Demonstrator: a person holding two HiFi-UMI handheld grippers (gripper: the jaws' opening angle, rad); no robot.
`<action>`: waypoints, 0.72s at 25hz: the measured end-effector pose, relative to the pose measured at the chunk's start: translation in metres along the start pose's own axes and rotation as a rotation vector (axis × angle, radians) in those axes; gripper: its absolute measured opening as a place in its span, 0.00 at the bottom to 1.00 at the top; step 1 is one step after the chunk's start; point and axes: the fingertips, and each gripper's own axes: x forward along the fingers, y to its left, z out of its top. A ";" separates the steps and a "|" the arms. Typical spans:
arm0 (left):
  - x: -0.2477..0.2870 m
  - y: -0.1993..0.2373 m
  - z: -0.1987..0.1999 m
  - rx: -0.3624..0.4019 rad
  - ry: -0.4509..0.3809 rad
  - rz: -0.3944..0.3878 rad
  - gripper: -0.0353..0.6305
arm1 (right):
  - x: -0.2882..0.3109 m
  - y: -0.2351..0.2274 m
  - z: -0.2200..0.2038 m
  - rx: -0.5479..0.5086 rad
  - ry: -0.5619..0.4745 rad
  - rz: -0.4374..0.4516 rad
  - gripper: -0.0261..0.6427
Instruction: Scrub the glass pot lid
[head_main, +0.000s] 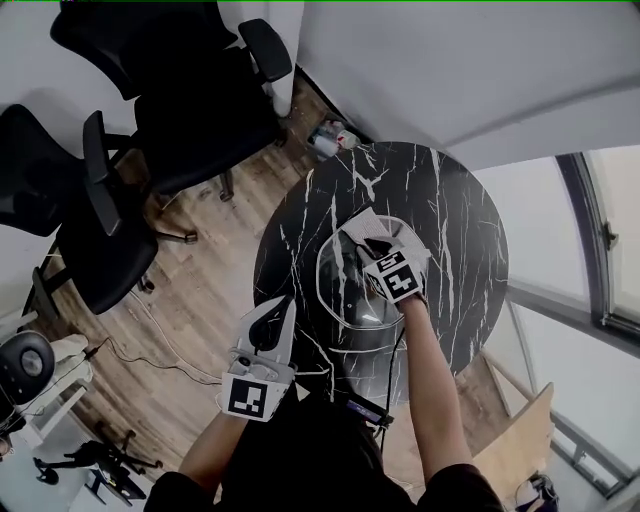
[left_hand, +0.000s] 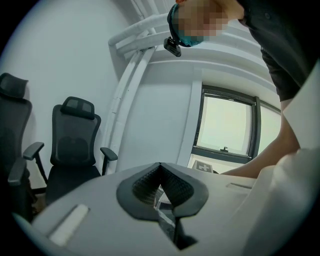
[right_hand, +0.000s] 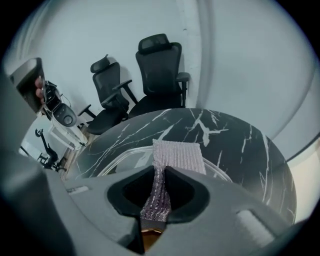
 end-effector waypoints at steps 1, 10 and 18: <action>-0.001 0.001 0.000 0.000 -0.002 0.004 0.06 | 0.002 0.005 0.001 -0.023 0.008 0.001 0.14; -0.012 0.006 0.001 -0.012 -0.025 0.038 0.06 | 0.007 0.029 0.003 -0.203 0.064 0.007 0.15; -0.026 0.010 -0.006 -0.022 -0.008 0.060 0.06 | 0.013 0.064 -0.008 -0.523 0.103 0.071 0.15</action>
